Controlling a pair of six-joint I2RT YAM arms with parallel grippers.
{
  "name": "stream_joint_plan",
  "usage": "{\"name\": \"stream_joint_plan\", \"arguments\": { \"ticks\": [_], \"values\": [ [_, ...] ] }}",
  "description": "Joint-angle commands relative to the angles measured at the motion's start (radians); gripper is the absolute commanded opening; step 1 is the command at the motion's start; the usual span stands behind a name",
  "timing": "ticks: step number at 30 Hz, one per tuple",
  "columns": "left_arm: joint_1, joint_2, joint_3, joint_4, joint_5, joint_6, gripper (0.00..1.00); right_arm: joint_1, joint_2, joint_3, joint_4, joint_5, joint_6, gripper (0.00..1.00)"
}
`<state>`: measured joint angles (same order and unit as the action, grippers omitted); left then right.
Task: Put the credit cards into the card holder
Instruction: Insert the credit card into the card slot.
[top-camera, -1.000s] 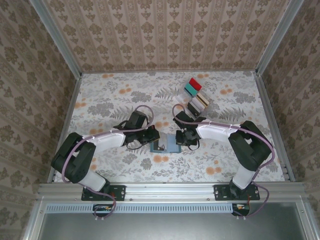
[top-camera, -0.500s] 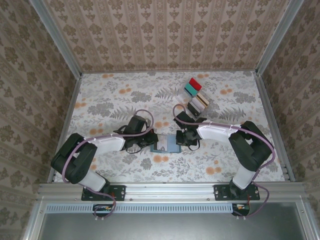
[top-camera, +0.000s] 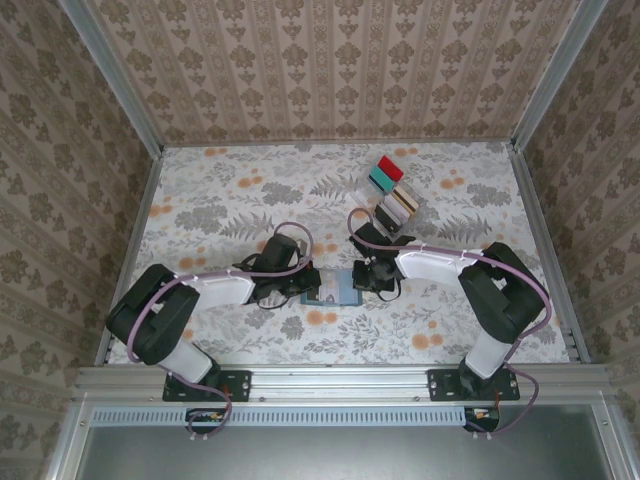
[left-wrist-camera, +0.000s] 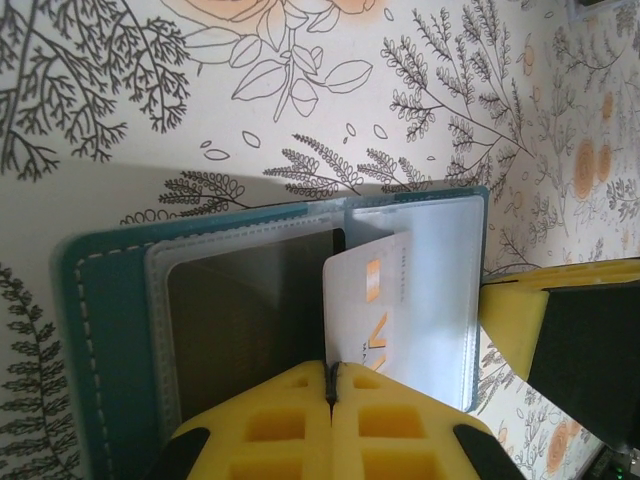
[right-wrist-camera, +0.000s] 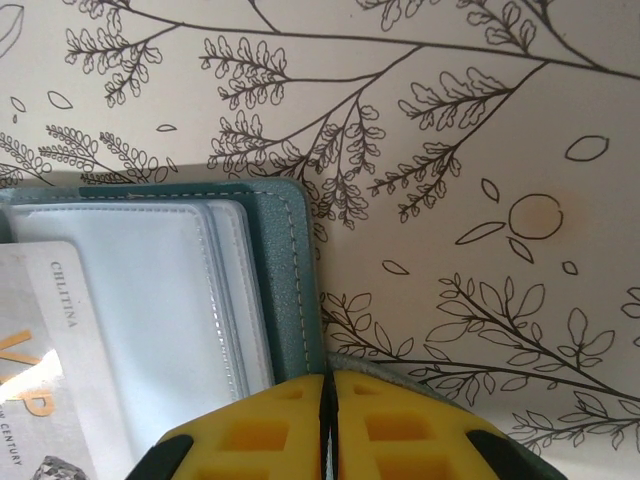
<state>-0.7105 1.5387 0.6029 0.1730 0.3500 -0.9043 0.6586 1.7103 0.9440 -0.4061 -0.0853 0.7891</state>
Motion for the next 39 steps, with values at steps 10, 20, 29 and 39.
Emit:
{"name": "stream_joint_plan", "arguments": {
  "ticks": [10,20,29,39],
  "values": [
    [-0.019,0.032,0.055,-0.058,-0.034,0.022,0.04,0.005,0.072,-0.036,0.066,-0.043,0.024,0.12],
    [-0.039,0.091,0.11,-0.079,-0.023,0.004,0.14,0.005,0.066,-0.042,0.099,-0.082,0.036,0.11],
    [-0.046,0.086,0.145,-0.13,-0.038,0.018,0.29,0.006,0.066,-0.048,0.099,-0.076,0.038,0.11],
    [-0.054,0.126,0.196,-0.147,0.002,0.049,0.32,0.006,0.057,-0.048,0.129,-0.115,0.035,0.11]
  ]
}}
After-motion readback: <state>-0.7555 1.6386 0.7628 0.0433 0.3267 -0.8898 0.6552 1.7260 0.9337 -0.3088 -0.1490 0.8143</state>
